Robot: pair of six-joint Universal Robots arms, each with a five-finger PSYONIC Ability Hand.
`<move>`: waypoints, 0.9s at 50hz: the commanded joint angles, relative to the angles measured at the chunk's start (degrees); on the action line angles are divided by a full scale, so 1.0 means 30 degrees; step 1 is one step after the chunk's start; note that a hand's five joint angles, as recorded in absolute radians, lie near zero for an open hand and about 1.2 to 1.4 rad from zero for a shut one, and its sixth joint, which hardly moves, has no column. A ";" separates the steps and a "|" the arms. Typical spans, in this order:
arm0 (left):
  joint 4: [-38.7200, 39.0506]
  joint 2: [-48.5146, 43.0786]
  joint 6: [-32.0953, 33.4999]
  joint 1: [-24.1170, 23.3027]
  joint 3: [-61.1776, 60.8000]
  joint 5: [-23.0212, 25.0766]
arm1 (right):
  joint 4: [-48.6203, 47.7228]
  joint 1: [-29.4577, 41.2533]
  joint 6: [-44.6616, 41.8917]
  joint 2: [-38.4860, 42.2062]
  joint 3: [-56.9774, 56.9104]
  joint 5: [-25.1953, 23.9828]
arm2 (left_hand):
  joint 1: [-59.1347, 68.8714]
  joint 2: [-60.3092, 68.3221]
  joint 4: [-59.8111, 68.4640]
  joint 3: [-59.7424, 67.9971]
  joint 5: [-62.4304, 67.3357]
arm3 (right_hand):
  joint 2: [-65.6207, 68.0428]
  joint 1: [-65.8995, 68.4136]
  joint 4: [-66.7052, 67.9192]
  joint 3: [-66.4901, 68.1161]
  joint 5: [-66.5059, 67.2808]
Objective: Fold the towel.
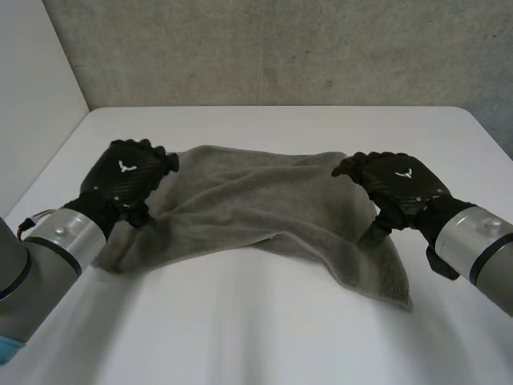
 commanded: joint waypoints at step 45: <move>-0.0954 -0.3783 0.3520 0.3945 -0.2198 0.0230 | -0.4955 0.2603 -0.6087 0.1670 0.6146 0.6978 | -0.1571 -0.1559 -0.1702 -0.1412 -0.4720 | -0.0643 -0.0472 -0.0399 -0.0632 0.0332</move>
